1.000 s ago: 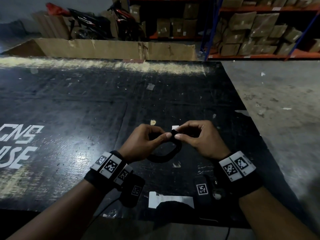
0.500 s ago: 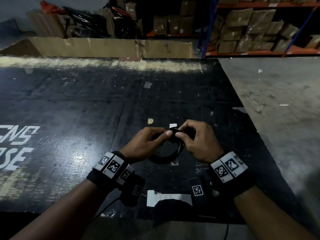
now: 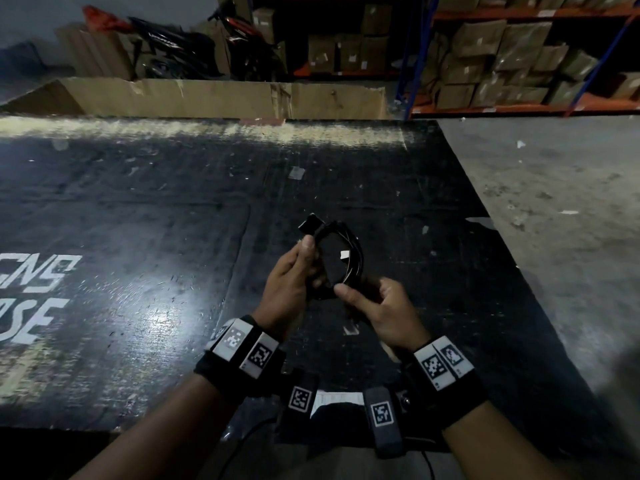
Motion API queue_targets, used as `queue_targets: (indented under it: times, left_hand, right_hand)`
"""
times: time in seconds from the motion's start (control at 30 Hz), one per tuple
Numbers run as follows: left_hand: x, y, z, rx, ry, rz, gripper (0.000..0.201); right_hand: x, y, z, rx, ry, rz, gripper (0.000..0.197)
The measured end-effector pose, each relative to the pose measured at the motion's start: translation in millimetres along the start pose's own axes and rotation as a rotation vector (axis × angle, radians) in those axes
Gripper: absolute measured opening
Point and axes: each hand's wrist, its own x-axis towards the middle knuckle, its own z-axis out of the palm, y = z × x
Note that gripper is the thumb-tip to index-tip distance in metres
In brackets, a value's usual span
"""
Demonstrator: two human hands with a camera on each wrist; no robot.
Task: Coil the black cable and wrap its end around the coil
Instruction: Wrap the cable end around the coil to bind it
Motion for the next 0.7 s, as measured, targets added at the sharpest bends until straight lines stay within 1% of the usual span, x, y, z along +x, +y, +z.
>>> queue_targets:
  times: [0.03, 0.1, 0.17, 0.2, 0.27, 0.33, 0.4, 0.47, 0.5, 0.53, 0.57, 0.6, 0.63, 0.67, 0.7]
  left_hand:
    - [-1.2, -0.5, 3.1, -0.054, 0.015, -0.002, 0.044]
    - [-2.7, -1.0, 6.9, -0.122, 0.029, -0.006, 0.049]
    - [-4.0, -2.4, 7.9, -0.129, 0.029, -0.003, 0.050]
    - [-4.5, -3.8, 6.9, -0.130, 0.036, -0.004, 0.047]
    - [-7.5, -7.5, 2.3, -0.113, 0.062, -0.019, 0.042]
    - [-11.7, -12.7, -6.0, -0.042, 0.088, -0.045, 0.040]
    - [-14.8, -18.2, -15.1, 0.009, 0.097, -0.107, 0.038]
    - [-16.6, -20.8, -22.1, 0.012, 0.084, -0.159, 0.036]
    - [-15.8, -21.6, -26.2, 0.008, 0.097, -0.169, 0.041]
    - [-13.9, -21.2, -30.0, 0.001, 0.141, -0.167, 0.050]
    - [-11.3, -19.6, -34.1, 0.009, 0.202, -0.149, 0.059]
    - [-8.7, -15.7, -38.1, 0.056, 0.244, -0.105, 0.062]
    - [-6.6, -10.4, -41.4, 0.155, 0.251, -0.038, 0.061]
    - [-4.8, -4.8, -43.6, 0.287, 0.211, 0.045, 0.060]
    - [-3.5, 0.4, -44.9, 0.430, 0.134, 0.134, 0.060]
  right_hand:
    - [-0.9, 0.5, 2.8, 0.110, 0.056, 0.031, 0.015]
    - [-1.4, -4.4, 7.0, 0.275, 0.106, 0.073, 0.004]
    - [-0.2, -8.2, 7.3, 0.282, 0.118, 0.073, 0.004]
    - [1.3, -10.3, 6.0, 0.251, 0.124, 0.060, 0.005]
    - [4.8, -13.4, 2.0, 0.179, 0.147, 0.016, 0.015]
    - [7.4, -15.2, -2.0, 0.111, 0.155, -0.016, 0.021]
    - [9.2, -15.7, -7.9, -0.005, 0.139, -0.051, 0.019]
    - [11.5, -16.4, -15.6, -0.151, 0.096, -0.088, 0.015]
    - [13.0, -17.1, -19.6, -0.216, 0.067, -0.110, 0.013]
    - [14.3, -19.1, -23.0, -0.266, 0.037, -0.129, 0.011]
    - [15.5, -21.5, -26.3, -0.299, 0.008, -0.144, 0.008]
    - [16.7, -24.5, -29.1, -0.331, -0.024, -0.157, 0.005]
    - [18.1, -27.9, -31.1, -0.377, -0.055, -0.177, 0.003]
    - [19.1, -31.3, -32.6, -0.447, -0.089, -0.199, 0.002]
    - [19.6, -34.0, -33.8, -0.534, -0.126, -0.210, 0.003]
